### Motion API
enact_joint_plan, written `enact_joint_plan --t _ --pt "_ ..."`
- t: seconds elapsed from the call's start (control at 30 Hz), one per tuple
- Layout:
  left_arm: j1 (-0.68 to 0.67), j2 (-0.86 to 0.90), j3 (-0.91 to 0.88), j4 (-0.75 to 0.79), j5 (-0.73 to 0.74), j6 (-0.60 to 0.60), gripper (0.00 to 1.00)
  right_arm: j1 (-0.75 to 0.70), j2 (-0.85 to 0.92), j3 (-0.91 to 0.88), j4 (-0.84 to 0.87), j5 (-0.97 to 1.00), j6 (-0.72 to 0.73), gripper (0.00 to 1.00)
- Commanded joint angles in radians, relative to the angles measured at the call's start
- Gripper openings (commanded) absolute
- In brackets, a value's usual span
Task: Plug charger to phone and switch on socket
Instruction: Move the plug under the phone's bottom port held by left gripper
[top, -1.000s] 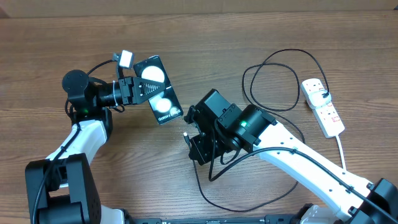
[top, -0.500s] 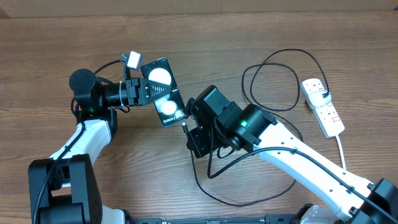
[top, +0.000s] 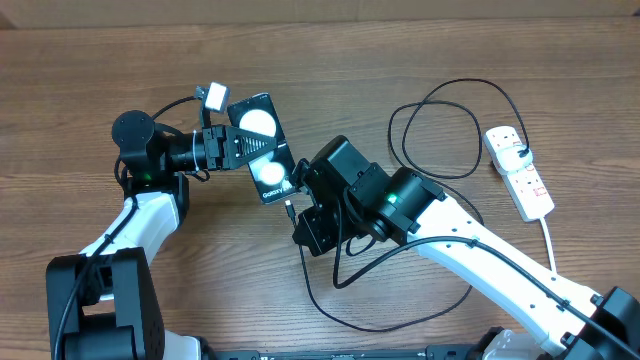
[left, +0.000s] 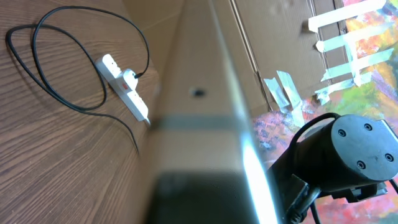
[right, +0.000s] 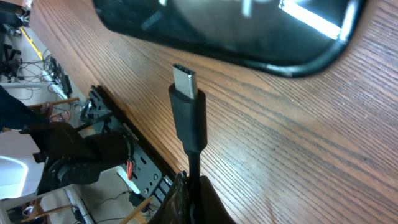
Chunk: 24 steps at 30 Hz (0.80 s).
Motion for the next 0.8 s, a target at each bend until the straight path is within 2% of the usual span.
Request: enact_joint_plan --t 0.0,0.77 --pt "-0.008 -0.002 0.029 0.005 0.018 0.004 0.04 -0.006 -0.001 0.036 0.017 -0.019 -0.01 0.04" --pt "-0.008 -0.002 0.029 0.005 0.018 -0.071 0.04 -0.006 0.003 0.035 0.022 -0.02 -0.006 0.04"
